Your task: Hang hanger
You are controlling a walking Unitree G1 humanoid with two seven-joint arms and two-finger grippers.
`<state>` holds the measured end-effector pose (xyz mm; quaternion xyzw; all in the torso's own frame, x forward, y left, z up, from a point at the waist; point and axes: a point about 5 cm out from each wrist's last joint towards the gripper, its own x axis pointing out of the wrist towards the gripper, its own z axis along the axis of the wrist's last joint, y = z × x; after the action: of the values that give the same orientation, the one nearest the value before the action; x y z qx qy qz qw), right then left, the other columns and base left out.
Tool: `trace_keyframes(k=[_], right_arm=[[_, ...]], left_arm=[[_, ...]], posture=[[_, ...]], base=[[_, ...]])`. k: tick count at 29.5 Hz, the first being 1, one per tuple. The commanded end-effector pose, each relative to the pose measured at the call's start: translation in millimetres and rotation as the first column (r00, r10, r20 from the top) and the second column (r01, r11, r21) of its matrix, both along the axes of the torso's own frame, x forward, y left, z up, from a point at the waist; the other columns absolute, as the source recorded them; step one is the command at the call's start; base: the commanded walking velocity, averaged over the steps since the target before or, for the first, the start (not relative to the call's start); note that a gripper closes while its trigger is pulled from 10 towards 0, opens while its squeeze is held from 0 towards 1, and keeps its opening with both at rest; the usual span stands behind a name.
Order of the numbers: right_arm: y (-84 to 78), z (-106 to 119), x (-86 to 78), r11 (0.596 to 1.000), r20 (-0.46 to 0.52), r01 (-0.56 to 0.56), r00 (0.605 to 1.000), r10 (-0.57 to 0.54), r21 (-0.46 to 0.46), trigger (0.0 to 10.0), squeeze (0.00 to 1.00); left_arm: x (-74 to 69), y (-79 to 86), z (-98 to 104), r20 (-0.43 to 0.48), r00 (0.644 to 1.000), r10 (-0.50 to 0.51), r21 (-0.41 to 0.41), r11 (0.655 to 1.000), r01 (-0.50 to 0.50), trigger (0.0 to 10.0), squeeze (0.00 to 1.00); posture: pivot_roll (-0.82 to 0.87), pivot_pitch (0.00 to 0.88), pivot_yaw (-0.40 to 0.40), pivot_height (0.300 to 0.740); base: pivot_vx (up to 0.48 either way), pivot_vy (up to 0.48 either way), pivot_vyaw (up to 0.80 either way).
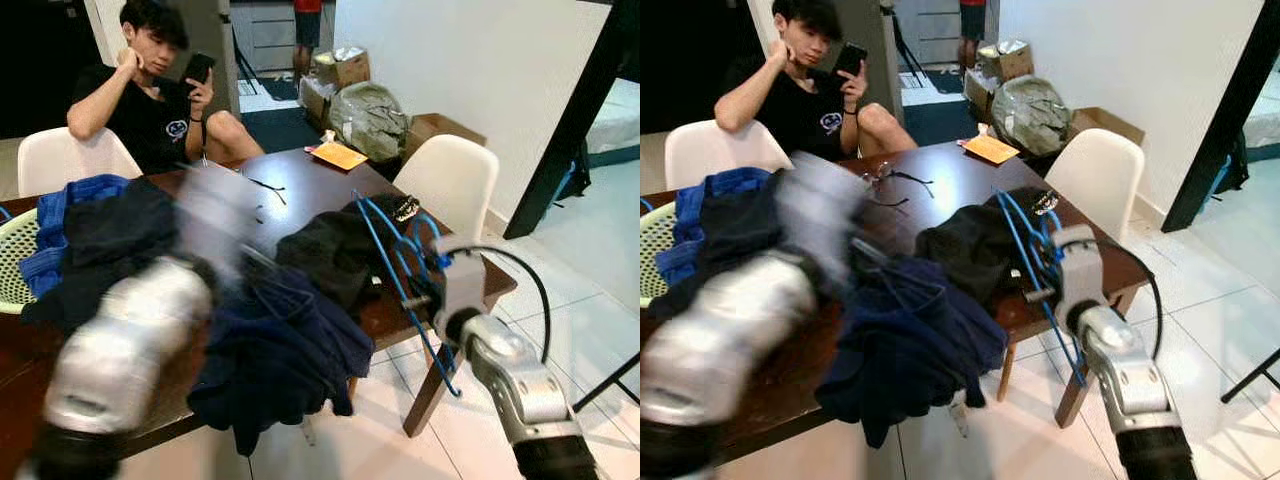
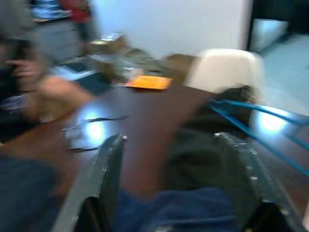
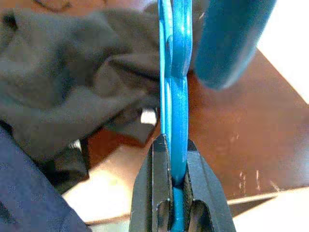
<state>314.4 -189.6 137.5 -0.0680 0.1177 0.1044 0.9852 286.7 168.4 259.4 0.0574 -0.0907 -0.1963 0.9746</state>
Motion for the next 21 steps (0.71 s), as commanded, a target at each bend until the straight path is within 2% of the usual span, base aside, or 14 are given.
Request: trace_keyframes(k=[1, 2, 3, 4, 5, 6, 9, 10, 11, 16, 19, 21], right_arm=[[5.8, 2, 1.5, 1.000, 0.017, -0.023, 1.000, 0.023, 0.011, 10.0, 0.00], [6.0, 1, 1.4, 1.000, 0.013, -0.026, 1.000, 0.026, 0.017, 10.0, 0.00], [6.2, 1, 1.3, 0.999, 0.011, -0.028, 1.000, 0.028, 0.022, 10.0, 0.00], [6.2, 1, 1.3, 0.999, 0.011, -0.028, 1.000, 0.028, 0.022, 10.0, 0.00], [6.3, 0, 1.5, 0.999, 0.009, -0.032, 0.999, 0.032, 0.024, 10.0, 0.00], [6.5, 0, 1.8, 0.999, 0.008, -0.035, 0.999, 0.035, 0.024, 10.0, 0.00], [6.7, 0, 1.9, 0.999, 0.007, -0.037, 0.999, 0.037, 0.024, 10.0, 0.00], [7.1, 0, 2.2, 0.999, 0.008, -0.040, 0.999, 0.040, 0.022, 10.0, 0.00], [7.2, 0, 2.4, 0.999, 0.008, -0.041, 0.999, 0.041, 0.021, 10.0, 0.00], [7.2, 0, 2.4, 0.999, 0.010, -0.042, 0.999, 0.042, 0.018, 10.0, 0.00], [5.9, 0, 2.8, 0.999, 0.014, -0.041, 0.999, 0.041, 0.011, 10.0, 0.00], [5.4, 1, 3.0, 0.999, 0.014, -0.040, 0.999, 0.040, 0.008, 10.0, 0.00]], left_arm=[[-2.0, -1.6, -5, -0.027, 0.999, -0.029, -0.009, 1.000, 0.029, 10.0, 1.00], [-3.5, 27.8, -8, -0.049, 0.997, 0.054, 0.010, 0.998, -0.054, 10.0, 1.00], [-6.3, 48.3, -9, -0.061, 0.992, 0.112, 0.025, 0.994, -0.111, 10.0, 1.00], [-6.3, 48.3, -9, -0.061, 0.992, 0.112, 0.025, 0.994, -0.111, 10.0, 1.00], [-11.4, 71.0, -13, -0.095, 0.983, 0.156, 0.036, 0.988, -0.153, 10.0, 1.00], [-16.9, 83.1, -22, -0.141, 0.978, 0.152, 0.061, 0.988, -0.145, 10.0, 1.00], [-20.6, 89.1, -28, -0.173, 0.975, 0.142, 0.076, 0.989, -0.130, 10.0, 1.00], [-24.0, 91.6, -39, -0.209, 0.972, 0.108, 0.085, 0.992, -0.092, 10.0, 0.00], [-24.4, 90.8, -50, -0.239, 0.968, 0.075, 0.085, 0.995, -0.056, 10.0, 0.00], [-23.2, 86.1, -64, -0.270, 0.963, 0.010, 0.060, 0.998, 0.007, 10.0, 0.00], [-11.2, 75.6, -79, -0.270, 0.958, -0.101, -0.005, 0.995, 0.103, 10.0, 0.00], [-6.6, 74.2, -82, -0.256, 0.959, -0.123, -0.012, 0.992, 0.124, 10.0, 0.00]], posture=[[0.07, 0.003, -0.046, 0.740], [0.07, 0.003, -0.049, 0.740], [0.07, 0.003, -0.049, 0.740], [0.07, 0.003, -0.049, 0.740], [0.08, 0.003, -0.053, 0.740], [0.08, 0.003, -0.057, 0.740], [0.08, 0.003, -0.057, 0.740], [0.08, 0.006, -0.063, 0.740], [0.07, 0.007, -0.063, 0.740], [0.07, 0.008, -0.066, 0.740], [0.06, 0.008, -0.070, 0.740], [0.06, 0.009, -0.071, 0.740]], base=[[0.000, 0.000, 0.00], [0.000, 0.000, 0.00], [0.000, 0.000, 0.00], [0.000, 0.000, 0.00], [0.000, 0.000, 0.00], [0.000, 0.000, 0.00], [0.000, 0.000, 0.00], [0.000, 0.000, 0.00], [0.000, 0.000, 0.00], [0.000, 0.000, 0.00], [0.000, 0.000, 0.00], [0.000, 0.000, 0.00]])
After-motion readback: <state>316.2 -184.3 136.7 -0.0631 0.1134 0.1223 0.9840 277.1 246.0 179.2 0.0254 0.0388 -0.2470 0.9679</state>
